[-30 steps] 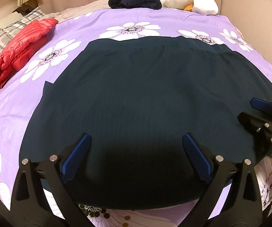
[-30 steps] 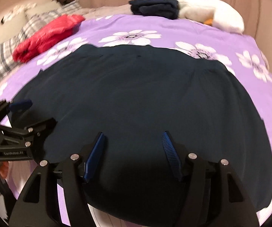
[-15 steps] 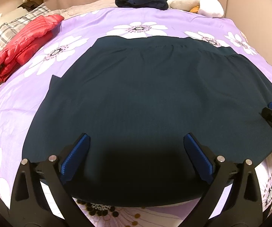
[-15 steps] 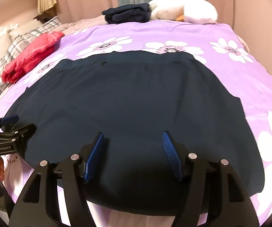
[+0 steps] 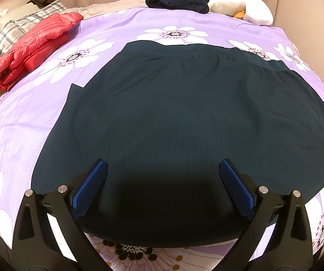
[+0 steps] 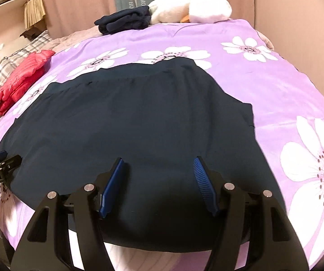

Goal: Fold large clothes

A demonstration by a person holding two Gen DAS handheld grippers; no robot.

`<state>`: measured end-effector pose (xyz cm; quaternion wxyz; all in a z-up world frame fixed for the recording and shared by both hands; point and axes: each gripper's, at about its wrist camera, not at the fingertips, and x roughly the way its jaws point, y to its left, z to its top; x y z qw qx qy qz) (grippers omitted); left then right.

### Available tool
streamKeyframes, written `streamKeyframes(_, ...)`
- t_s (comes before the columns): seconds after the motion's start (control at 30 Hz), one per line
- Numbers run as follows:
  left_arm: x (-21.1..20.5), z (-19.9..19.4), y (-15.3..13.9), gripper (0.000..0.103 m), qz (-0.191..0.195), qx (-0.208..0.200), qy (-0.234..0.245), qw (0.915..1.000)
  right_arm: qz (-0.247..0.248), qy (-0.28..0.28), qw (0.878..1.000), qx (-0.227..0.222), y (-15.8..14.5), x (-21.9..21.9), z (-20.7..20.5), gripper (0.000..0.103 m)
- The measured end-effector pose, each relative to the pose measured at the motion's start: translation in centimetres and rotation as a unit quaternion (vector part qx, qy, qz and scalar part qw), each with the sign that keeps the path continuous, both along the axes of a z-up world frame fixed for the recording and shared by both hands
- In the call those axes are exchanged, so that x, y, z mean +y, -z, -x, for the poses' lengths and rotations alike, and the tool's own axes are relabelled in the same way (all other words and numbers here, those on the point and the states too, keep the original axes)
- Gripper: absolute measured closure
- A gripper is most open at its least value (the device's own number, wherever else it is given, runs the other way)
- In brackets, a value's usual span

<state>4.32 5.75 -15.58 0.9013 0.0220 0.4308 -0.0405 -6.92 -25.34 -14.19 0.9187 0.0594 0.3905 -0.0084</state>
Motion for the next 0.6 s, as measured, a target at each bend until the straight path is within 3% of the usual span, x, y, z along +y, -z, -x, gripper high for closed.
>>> streamKeyframes(0.6,0.0,0.0,0.0,0.002,0.000,0.000,-0.001,1.0000,0.003,0.015,1.000,-0.001,0.0,-1.3,0.4,0.039)
